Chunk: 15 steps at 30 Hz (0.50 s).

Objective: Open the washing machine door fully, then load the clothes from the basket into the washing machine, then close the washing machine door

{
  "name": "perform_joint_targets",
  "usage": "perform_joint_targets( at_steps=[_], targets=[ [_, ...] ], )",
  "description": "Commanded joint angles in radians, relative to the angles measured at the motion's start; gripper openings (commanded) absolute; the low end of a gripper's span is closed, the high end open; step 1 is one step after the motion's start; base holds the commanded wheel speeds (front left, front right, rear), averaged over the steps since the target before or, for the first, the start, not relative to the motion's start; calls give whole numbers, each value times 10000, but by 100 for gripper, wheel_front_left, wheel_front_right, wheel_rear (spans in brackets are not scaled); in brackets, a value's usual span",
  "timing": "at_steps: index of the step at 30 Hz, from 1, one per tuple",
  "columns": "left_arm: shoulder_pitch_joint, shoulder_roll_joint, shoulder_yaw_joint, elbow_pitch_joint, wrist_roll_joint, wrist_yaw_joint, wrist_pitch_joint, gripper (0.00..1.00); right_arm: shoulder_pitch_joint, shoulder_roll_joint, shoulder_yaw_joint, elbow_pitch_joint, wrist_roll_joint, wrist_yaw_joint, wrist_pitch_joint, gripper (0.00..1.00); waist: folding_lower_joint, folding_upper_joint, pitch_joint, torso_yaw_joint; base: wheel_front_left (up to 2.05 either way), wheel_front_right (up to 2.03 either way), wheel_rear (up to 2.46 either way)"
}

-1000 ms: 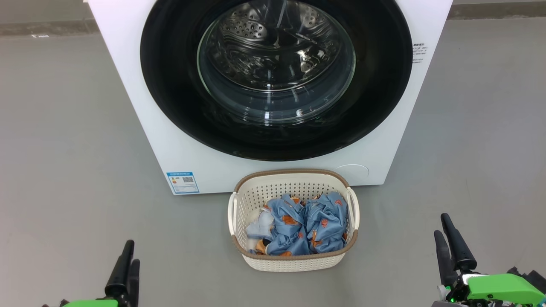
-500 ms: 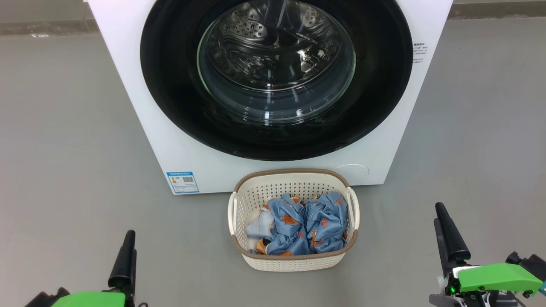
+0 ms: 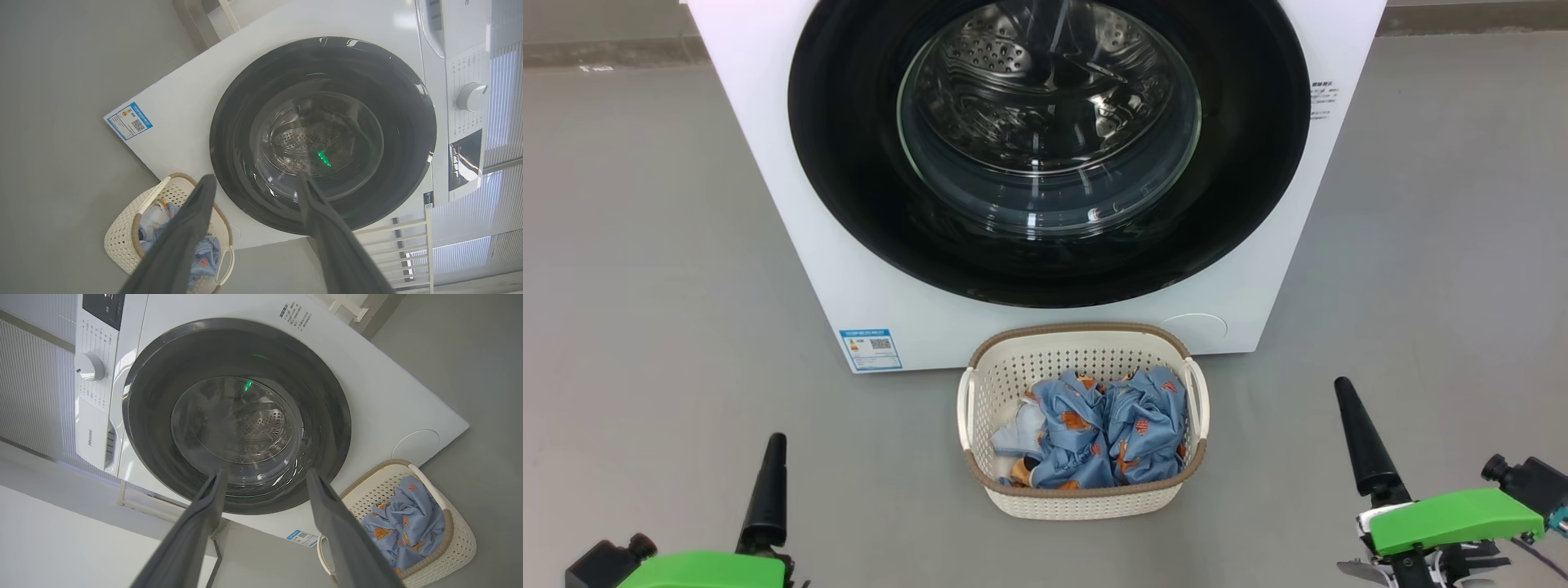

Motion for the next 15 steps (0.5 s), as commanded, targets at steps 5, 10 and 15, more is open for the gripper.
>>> perform_joint_targets(
  at_steps=[5,10,15],
  targets=[
    [-491,190,160,-227,1437,7,-284,100,-584,-286,434,-327,-1545,9,-305,100,-1,0,-4,-5,0,0,0],
    [-555,206,156,-207,2696,154,-404,100,-628,-319,555,-295,-2291,9,-422,100,-1,0,7,-3,0,0,0],
    [-611,219,80,-227,4037,201,-584,100,-741,-367,588,-205,-3425,10,-598,100,-1,0,58,-7,0,0,0]
  ],
)
